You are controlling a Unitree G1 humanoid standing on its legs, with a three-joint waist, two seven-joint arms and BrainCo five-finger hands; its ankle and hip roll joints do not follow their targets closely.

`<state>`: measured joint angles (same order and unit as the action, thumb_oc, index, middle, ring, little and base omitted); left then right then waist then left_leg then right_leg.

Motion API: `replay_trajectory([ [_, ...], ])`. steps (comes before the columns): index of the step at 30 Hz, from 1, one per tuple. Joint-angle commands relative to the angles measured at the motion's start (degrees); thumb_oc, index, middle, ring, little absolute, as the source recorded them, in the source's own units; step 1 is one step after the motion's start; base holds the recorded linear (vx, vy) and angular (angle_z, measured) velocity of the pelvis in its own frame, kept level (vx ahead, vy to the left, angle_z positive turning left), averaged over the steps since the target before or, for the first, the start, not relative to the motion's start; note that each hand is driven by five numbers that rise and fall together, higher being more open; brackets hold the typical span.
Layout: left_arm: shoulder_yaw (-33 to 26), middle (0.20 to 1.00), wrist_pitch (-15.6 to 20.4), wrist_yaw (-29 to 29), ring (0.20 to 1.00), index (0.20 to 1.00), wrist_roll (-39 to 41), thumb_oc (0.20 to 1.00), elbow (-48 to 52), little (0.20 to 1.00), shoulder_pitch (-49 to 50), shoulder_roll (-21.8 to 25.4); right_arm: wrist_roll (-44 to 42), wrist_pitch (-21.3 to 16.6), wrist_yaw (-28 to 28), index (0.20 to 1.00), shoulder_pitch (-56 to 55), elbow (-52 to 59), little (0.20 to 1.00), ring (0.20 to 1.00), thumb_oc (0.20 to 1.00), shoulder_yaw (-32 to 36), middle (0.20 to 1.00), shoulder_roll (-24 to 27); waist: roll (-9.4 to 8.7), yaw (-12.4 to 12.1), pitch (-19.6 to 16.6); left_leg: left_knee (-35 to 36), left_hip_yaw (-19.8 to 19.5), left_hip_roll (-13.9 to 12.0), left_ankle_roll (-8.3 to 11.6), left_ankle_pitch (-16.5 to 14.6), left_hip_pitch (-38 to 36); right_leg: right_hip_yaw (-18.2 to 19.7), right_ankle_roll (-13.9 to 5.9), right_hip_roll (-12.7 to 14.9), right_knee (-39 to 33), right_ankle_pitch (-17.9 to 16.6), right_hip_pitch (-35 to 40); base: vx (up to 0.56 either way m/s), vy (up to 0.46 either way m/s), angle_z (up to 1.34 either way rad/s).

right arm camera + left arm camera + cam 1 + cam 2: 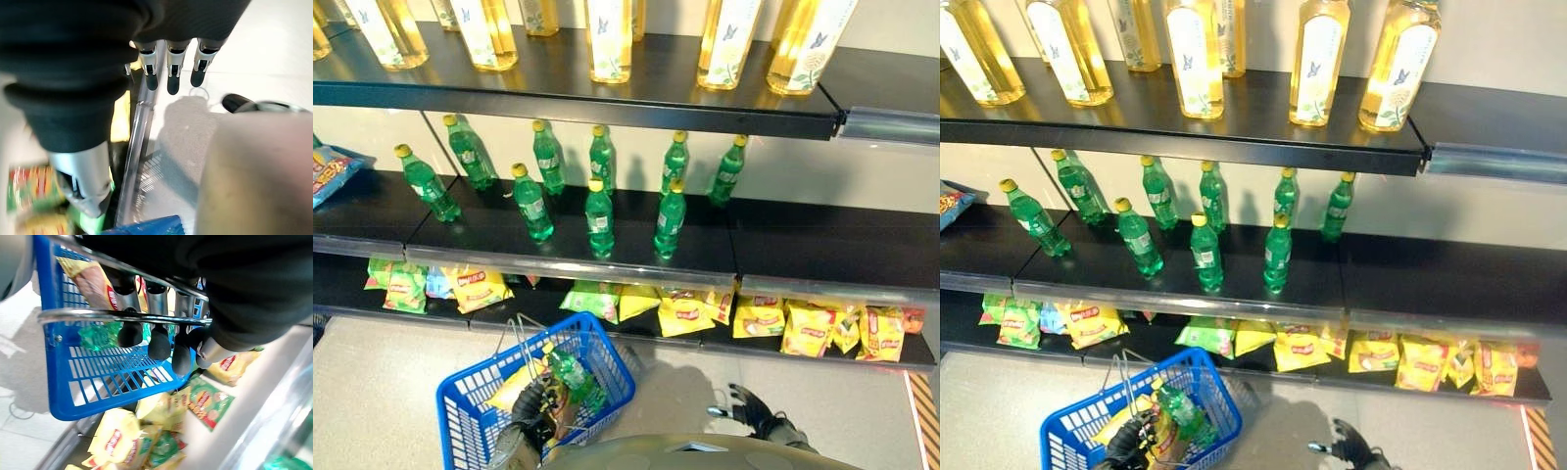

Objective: Pick up the snacks into the basket

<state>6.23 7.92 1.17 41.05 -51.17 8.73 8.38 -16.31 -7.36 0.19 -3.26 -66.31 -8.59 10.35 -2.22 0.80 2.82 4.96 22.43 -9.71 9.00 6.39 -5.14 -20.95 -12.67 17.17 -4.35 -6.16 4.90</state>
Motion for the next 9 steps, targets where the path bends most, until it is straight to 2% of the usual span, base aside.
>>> replay_trajectory([
  [1,-0.1,0.200,5.1,1.2,0.200,0.200,-4.2,0.200,2.7,0.200,-6.1,-0.2,-7.7,-2.9,-1.8,1.000,5.5,-2.3,1.000,1.000,1.000,2.0,1.000,-1.4,1.20,-0.4,0.3,0.0,-2.8,2.1,-3.69,-1.3,1.2,-0.2,-0.92,0.1,0.5,-3.4,-1.0,0.02,-0.025,-0.07],
  [5,0.5,0.200,5.5,0.7,0.200,0.200,-5.6,0.200,-1.0,0.200,-7.3,-1.1,-8.2,-3.6,-3.3,1.000,6.3,-2.9,1.000,1.000,1.000,1.9,1.000,-2.1,1.57,0.3,-0.4,0.0,-2.4,1.8,-3.52,-1.5,0.8,0.3,-0.54,-0.3,0.3,-3.0,-0.9,0.00,-0.008,0.00],
  [9,1.2,0.200,6.0,0.6,0.200,0.200,-4.3,0.200,0.6,0.200,-6.9,-1.9,-9.5,-4.2,-3.7,1.000,5.9,-1.2,1.000,1.000,1.000,1.6,1.000,-2.6,1.72,0.5,-0.7,0.0,-2.2,1.6,-3.50,-1.5,0.4,0.8,-0.32,-0.6,0.2,-2.8,-0.5,0.01,-0.016,-0.01],
])
